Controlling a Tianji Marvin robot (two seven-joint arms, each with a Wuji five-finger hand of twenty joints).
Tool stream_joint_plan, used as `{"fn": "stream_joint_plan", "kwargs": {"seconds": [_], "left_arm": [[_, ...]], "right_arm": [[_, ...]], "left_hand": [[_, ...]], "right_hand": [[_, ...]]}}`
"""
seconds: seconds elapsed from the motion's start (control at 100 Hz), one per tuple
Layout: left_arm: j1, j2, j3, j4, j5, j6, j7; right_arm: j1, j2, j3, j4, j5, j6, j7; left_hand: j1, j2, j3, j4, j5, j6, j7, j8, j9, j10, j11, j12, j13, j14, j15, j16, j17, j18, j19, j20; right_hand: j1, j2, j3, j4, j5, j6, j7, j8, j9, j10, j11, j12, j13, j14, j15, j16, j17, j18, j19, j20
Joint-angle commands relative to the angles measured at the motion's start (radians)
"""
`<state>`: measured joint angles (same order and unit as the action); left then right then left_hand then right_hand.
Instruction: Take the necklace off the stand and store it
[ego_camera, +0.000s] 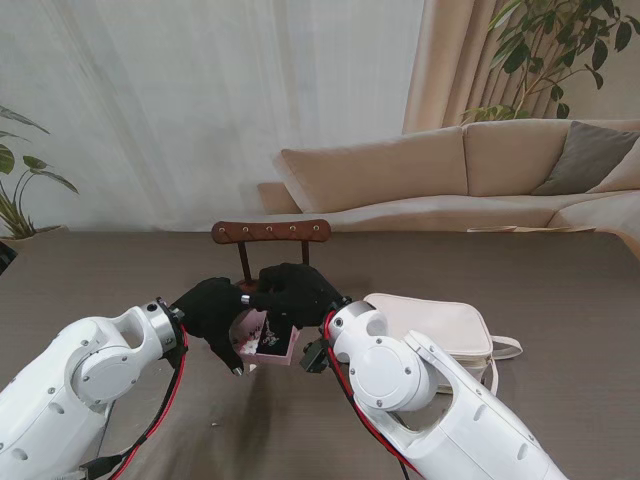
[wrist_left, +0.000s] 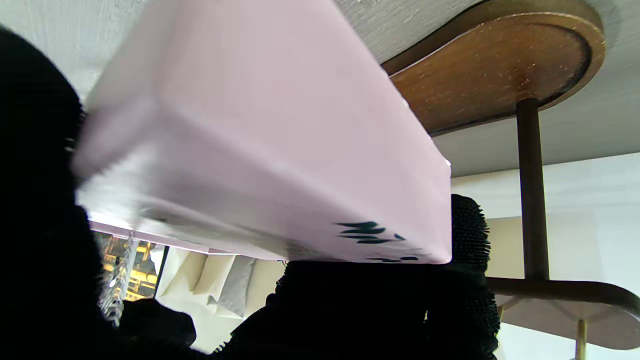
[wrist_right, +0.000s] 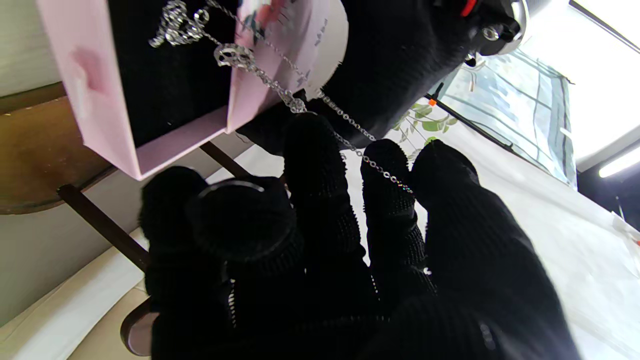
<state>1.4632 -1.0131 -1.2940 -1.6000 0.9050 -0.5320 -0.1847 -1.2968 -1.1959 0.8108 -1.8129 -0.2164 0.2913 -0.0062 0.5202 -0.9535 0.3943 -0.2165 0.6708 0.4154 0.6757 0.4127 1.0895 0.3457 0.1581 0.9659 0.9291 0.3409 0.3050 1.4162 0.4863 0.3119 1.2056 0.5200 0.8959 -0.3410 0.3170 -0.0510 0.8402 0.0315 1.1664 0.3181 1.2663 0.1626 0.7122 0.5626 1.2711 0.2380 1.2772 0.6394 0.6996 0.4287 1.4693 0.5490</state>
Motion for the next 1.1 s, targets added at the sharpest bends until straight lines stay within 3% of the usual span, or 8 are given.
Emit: {"fn": "stream_joint_plan", "kwargs": {"seconds": [0.0,0.46,0.98,1.02,1.05,1.06,1.07,1.09], "left_arm": [[-0.003,-0.006,-0.002,-0.013,-0.005,0.002,-0.021],[-0.01,-0.006,-0.01,-0.019,0.0,-0.007,-0.02],[-0.021,-0.006,-0.011,-0.013,0.006,-0.016,-0.01],[-0.021,-0.006,-0.012,-0.013,0.006,-0.016,-0.011],[-0.02,-0.006,-0.012,-0.014,0.006,-0.015,-0.011],[-0.02,-0.006,-0.013,-0.014,0.006,-0.015,-0.012],[-0.02,-0.006,-0.013,-0.015,0.007,-0.015,-0.012],[-0.02,-0.006,-0.014,-0.016,0.007,-0.015,-0.012]], "right_arm": [[-0.003,0.002,-0.004,0.013,-0.006,-0.008,0.019],[0.002,0.014,-0.003,0.059,-0.059,-0.046,0.034],[0.028,0.029,-0.013,0.08,-0.189,-0.106,0.03],[0.029,0.029,-0.013,0.079,-0.196,-0.109,0.029],[0.029,0.03,-0.012,0.079,-0.2,-0.112,0.029],[0.03,0.03,-0.012,0.079,-0.201,-0.113,0.029],[0.03,0.031,-0.012,0.079,-0.201,-0.114,0.03],[0.03,0.031,-0.012,0.079,-0.203,-0.115,0.031]], "left_hand": [[0.467,0.154,0.524,0.024,0.111,-0.244,0.747,0.028,0.154,-0.171,0.13,0.032,0.104,-0.071,0.444,0.083,0.032,-0.084,0.093,0.035],[0.468,0.155,0.522,0.024,0.111,-0.244,0.747,0.028,0.153,-0.172,0.129,0.033,0.104,-0.073,0.449,0.079,0.036,-0.088,0.094,0.035],[0.468,0.153,0.523,0.024,0.111,-0.244,0.747,0.028,0.155,-0.171,0.13,0.033,0.108,-0.076,0.455,0.076,0.039,-0.086,0.096,0.036],[0.469,0.154,0.523,0.024,0.111,-0.244,0.747,0.028,0.155,-0.171,0.129,0.033,0.108,-0.076,0.455,0.076,0.039,-0.086,0.096,0.036],[0.468,0.154,0.522,0.024,0.111,-0.244,0.747,0.028,0.156,-0.171,0.13,0.033,0.107,-0.076,0.455,0.076,0.04,-0.087,0.096,0.036],[0.468,0.154,0.522,0.024,0.111,-0.244,0.747,0.028,0.155,-0.171,0.129,0.033,0.107,-0.076,0.455,0.076,0.04,-0.087,0.096,0.036],[0.467,0.154,0.522,0.024,0.111,-0.244,0.747,0.028,0.155,-0.172,0.129,0.033,0.107,-0.076,0.455,0.076,0.04,-0.087,0.096,0.036],[0.469,0.152,0.523,0.024,0.111,-0.244,0.747,0.028,0.155,-0.17,0.129,0.033,0.108,-0.076,0.456,0.076,0.04,-0.088,0.096,0.036]], "right_hand": [[-0.008,-0.02,0.023,-0.021,0.007,-0.026,0.007,0.01,0.013,-0.025,-0.015,0.016,0.031,-0.02,0.003,0.0,0.159,-0.008,0.04,-0.023],[-0.026,-0.022,0.024,-0.017,-0.017,-0.06,0.01,0.005,-0.175,-0.013,0.007,-0.005,0.026,-0.005,-0.307,-0.134,0.005,-0.027,-0.055,-0.014],[-0.115,-0.239,0.198,-0.06,-0.156,-0.114,0.0,-0.045,-0.418,-0.023,0.03,-0.054,-0.195,-0.048,-0.536,-0.147,-0.17,-0.096,-0.171,-0.009],[-0.126,-0.259,0.214,-0.042,-0.164,-0.114,-0.003,-0.048,-0.433,-0.024,0.032,-0.055,-0.215,-0.047,-0.544,-0.149,-0.185,-0.098,-0.18,-0.01],[-0.135,-0.267,0.258,0.019,-0.167,-0.113,-0.004,-0.05,-0.437,-0.024,0.035,-0.058,-0.221,-0.049,-0.545,-0.15,-0.188,-0.099,-0.183,-0.008],[-0.179,-0.289,0.374,0.053,-0.169,-0.115,-0.006,-0.051,-0.438,-0.024,0.035,-0.06,-0.223,-0.049,-0.547,-0.151,-0.191,-0.1,-0.185,-0.008],[-0.231,-0.314,0.528,0.02,-0.171,-0.116,-0.006,-0.053,-0.439,-0.025,0.034,-0.062,-0.226,-0.049,-0.549,-0.152,-0.193,-0.101,-0.188,-0.007],[-0.351,-0.395,0.843,-0.109,-0.175,-0.117,-0.009,-0.055,-0.445,-0.025,0.033,-0.065,-0.233,-0.05,-0.553,-0.153,-0.198,-0.102,-0.193,-0.007]]}}
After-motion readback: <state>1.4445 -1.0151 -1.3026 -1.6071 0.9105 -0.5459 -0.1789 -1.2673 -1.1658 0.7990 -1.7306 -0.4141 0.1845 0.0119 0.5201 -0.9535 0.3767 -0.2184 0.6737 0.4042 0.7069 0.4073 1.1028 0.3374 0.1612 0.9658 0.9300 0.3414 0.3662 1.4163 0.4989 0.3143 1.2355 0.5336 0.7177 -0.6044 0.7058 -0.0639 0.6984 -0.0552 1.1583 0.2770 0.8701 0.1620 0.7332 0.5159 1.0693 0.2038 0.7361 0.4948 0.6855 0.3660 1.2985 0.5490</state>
